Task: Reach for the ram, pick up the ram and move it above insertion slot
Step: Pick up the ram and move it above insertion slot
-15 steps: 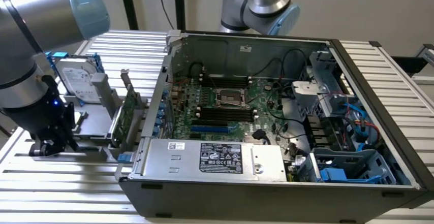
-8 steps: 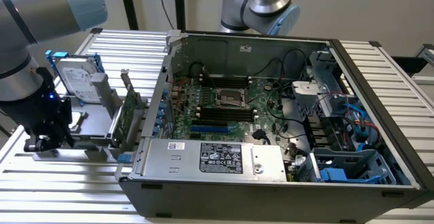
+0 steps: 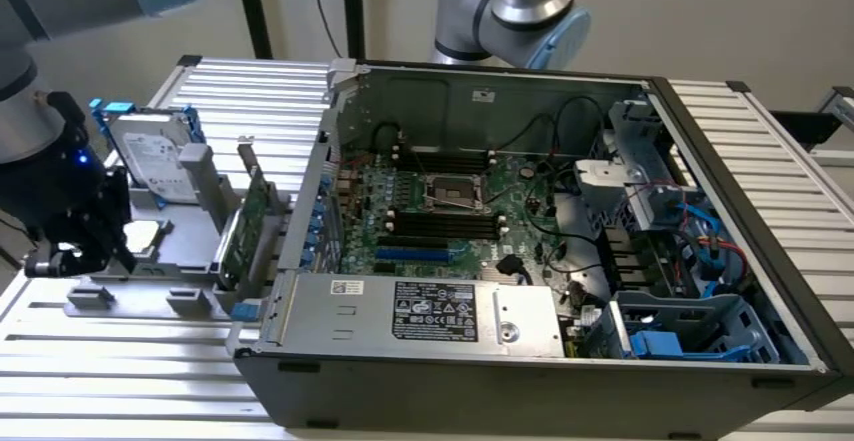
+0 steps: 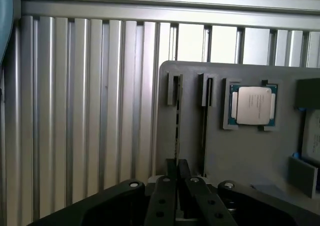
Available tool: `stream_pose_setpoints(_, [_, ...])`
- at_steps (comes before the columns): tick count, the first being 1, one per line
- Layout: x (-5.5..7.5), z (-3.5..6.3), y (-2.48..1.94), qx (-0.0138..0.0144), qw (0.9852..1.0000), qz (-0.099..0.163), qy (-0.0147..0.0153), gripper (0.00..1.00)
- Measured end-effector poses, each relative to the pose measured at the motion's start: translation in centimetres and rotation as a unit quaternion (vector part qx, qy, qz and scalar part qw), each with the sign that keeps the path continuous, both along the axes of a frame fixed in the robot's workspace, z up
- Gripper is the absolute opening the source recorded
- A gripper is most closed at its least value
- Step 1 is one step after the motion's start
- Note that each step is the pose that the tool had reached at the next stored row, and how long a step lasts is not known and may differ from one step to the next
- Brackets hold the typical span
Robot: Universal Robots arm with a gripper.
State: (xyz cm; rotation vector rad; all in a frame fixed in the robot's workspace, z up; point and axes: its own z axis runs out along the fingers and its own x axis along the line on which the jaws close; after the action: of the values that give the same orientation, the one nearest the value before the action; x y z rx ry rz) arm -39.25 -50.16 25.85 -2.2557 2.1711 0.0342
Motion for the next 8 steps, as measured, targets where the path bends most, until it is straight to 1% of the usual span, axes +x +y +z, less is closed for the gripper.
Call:
stream_pose_setpoints(2, [0.4, 0.89, 0.00, 0.0003, 1.0000, 0.000, 0.0000, 0.13])
stream_pose_setpoints(4, [1.1, 1.71, 0.00, 0.0015, 1.0000, 0.000, 0.0002, 0.13])
stream_pose_setpoints(8, [2.6, 3.22, 0.00, 0.0054, 1.0000, 0.001, 0.0007, 0.13])
